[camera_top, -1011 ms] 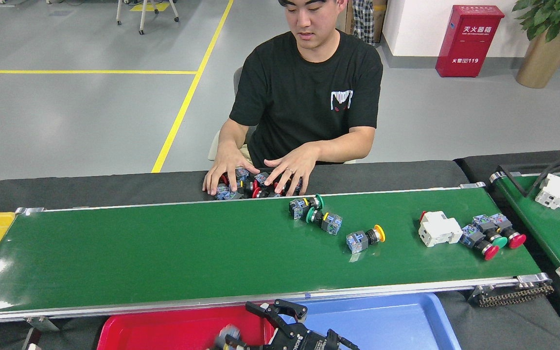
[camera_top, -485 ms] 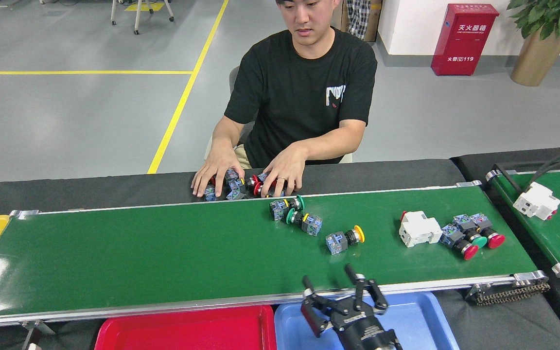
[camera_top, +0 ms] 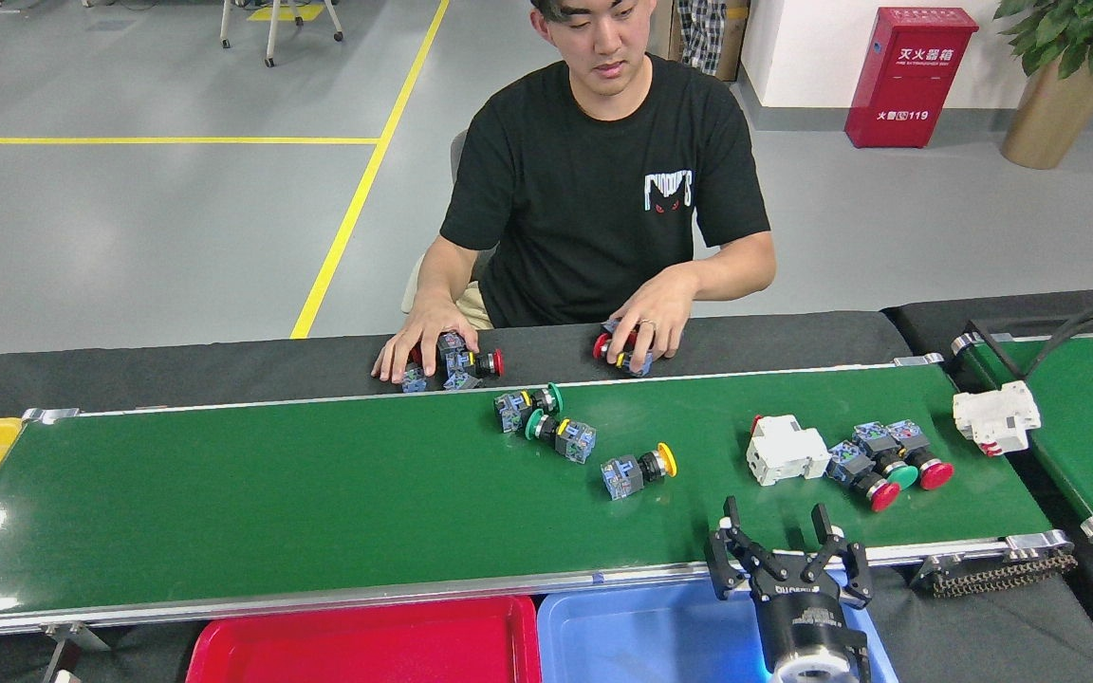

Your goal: Pick switch part from conveyor to tray

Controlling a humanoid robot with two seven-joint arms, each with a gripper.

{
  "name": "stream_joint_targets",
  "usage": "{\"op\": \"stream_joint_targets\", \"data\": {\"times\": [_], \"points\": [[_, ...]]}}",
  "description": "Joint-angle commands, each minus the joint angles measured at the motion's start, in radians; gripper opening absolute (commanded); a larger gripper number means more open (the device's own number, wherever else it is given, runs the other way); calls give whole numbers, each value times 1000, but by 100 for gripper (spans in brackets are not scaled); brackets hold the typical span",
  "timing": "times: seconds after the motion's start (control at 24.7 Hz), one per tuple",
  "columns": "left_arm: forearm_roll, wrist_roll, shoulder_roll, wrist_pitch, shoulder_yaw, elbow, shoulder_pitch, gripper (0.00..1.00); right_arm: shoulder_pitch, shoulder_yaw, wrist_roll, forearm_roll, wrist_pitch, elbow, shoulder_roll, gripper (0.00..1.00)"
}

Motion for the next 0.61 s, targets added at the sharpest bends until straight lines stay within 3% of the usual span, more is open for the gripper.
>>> {"op": "stream_joint_targets", "data": {"times": [0.0, 0.24, 0.49, 0.57], "points": [[3, 3, 7, -33, 3, -16, -7, 100, -36, -2, 27, 3, 6, 15, 4, 97], [1, -6, 5, -179, -89, -67, -18, 100, -93, -1, 48, 5, 3, 76, 5, 97], [-17, -75, 2, -178, -390, -115, -142, 100, -153, 1, 57, 3, -3, 153, 30, 97], [-132, -118, -15, -119, -500, -112, -214, 100, -186, 5, 57, 5, -5, 196, 51, 95]]}}
